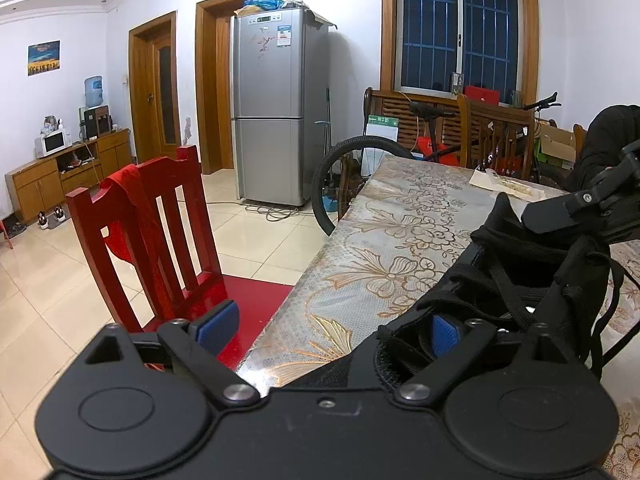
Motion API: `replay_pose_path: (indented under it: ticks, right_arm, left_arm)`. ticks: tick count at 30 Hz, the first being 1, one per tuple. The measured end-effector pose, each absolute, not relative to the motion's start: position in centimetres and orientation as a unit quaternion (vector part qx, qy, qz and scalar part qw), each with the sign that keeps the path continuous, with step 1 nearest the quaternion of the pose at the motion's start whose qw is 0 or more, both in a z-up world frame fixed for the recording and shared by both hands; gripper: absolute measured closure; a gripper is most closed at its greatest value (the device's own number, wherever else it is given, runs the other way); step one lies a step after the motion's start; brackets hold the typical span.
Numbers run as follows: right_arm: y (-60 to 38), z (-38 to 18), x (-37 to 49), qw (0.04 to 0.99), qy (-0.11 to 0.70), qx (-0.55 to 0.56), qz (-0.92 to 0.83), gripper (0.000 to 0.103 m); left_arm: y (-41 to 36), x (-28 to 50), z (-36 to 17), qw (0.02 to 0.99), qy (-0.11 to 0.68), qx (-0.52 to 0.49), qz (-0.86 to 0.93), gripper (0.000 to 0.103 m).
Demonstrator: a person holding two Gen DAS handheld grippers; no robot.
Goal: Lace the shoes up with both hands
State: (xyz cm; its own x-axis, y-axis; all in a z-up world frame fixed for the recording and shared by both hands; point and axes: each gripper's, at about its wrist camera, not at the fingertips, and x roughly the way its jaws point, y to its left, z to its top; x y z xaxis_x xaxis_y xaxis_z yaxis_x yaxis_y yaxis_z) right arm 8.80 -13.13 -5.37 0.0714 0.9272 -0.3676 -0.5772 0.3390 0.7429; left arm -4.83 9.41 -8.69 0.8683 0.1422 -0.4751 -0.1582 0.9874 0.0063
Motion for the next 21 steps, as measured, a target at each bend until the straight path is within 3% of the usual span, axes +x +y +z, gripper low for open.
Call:
replay_pose_path:
  ticks: [11, 16, 21]
  right_arm:
    - [-12.7, -4.8, 8.1, 0.748, 0.378, 0.167, 0.519, 0.099]
    - [-11.8, -5.1, 7.7, 0.747, 0.366, 0.158, 0.531, 0.099]
    - [-11.8, -6.4, 9.0, 0.733, 0.364, 0.204, 0.538, 0.099]
  left_arm:
    - [9.5, -4.9, -8.8, 0.967, 0.242, -0.018, 0.075, 0.009]
    - [8.6, -6.4, -8.3, 0.976, 0.206, -0.001, 0.068, 0.019]
    - [7.1, -6.8, -7.3, 0.98, 0.183, 0.047, 0.055, 0.02]
